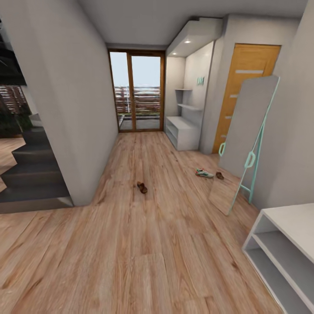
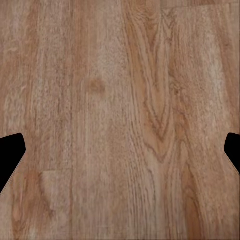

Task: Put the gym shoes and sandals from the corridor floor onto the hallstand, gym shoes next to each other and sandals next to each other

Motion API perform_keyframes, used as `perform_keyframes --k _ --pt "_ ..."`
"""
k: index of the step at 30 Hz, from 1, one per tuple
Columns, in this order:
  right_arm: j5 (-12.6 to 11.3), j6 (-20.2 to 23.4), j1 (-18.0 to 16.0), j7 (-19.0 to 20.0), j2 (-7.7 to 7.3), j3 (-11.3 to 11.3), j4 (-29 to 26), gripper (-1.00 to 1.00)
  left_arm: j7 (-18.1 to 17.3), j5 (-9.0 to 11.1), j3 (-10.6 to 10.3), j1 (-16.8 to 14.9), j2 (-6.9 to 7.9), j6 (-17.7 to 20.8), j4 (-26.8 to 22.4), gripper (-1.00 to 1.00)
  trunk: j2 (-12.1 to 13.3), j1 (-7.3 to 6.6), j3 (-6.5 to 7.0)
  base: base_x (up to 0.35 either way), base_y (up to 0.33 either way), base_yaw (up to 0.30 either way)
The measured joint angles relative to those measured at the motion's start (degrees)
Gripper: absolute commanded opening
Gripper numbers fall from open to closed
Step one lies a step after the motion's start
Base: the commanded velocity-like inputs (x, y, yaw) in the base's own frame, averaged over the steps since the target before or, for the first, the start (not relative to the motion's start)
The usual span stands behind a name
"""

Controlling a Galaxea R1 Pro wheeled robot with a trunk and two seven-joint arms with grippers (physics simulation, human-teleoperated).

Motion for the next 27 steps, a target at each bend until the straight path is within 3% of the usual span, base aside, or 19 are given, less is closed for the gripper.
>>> perform_keyframes --k 8,18,27 --pt "0.00 0.02 0.01 0.00 0.00 -0.01 0.02 1.00 -0.02 0.00 0.00 -0.03 0.00 0.00 0.01 1.00 0.00 0.00 0.00 0.338 0.000 -0.036" --pt "0.01 0.06 0.01 0.00 0.00 -0.02 0.04 1.00 -0.01 0.00 -0.01 -0.05 0.00 -0.01 0.02 1.00 0.00 0.00 0.00 0.339 0.000 -0.224" --pt "0.08 0.00 0.00 0.00 0.02 0.08 0.06 1.00 0.00 0.00 0.00 0.00 0.00 0.00 0.00 1.00 0.00 0.00 0.00 0.339 0.000 -0.039"
